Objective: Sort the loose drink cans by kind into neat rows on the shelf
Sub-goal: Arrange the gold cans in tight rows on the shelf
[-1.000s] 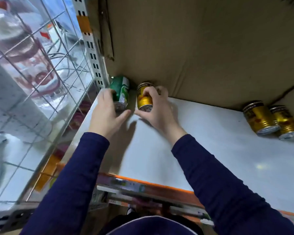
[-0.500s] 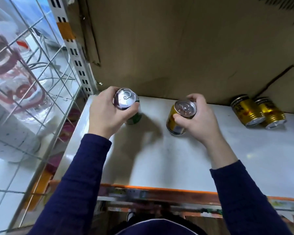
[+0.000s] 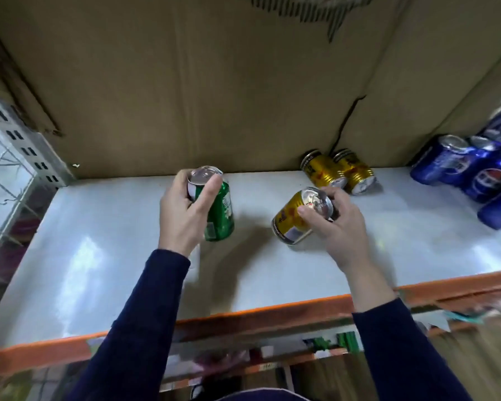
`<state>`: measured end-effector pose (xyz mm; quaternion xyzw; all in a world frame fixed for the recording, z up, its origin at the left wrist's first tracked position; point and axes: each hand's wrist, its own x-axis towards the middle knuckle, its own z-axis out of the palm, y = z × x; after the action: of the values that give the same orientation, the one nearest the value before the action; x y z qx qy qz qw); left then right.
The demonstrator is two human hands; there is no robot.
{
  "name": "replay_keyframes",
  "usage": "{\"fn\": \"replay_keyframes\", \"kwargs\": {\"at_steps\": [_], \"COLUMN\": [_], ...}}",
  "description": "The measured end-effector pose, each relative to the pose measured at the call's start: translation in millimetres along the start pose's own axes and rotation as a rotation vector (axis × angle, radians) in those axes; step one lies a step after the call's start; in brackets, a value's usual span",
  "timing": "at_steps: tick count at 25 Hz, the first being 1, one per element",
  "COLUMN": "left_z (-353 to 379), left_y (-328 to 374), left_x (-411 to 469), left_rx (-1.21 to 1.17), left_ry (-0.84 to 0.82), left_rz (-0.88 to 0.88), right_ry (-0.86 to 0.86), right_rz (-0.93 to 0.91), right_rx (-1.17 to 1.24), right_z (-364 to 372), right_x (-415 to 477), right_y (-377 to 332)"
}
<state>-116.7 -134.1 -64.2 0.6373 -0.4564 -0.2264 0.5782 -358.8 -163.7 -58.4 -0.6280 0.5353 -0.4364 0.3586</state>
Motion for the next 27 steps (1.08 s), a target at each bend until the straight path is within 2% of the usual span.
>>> {"fn": "replay_keyframes", "kwargs": {"at_steps": [4,9,14,22,27], "left_z": [98,246,368,495,578], "left_y": [47,107,148,188,211], "left_x": [-41,-111,-179,-222,-223], "left_rx": [-0.072,-0.059,-0.099,-0.101,-0.092], "left_ry": [-0.160,-0.367,-0.497,-0.655,-0.650], "left_rz": [0.034,0.169,0.139,0.227,0.268], "right_ry": [0.132,0.274,0.376,0.459,0.466], "right_rz": [0.000,0.018,0.052,0.097,0.088], "right_rx": [0.001,-0.082,-0.148,-0.136,-0.170], "right_z": [-107,-267,-390,-501,-563], "right_x": [-15,-47,-78,-80,-48], "right_y": [30,81,125,185,221]}}
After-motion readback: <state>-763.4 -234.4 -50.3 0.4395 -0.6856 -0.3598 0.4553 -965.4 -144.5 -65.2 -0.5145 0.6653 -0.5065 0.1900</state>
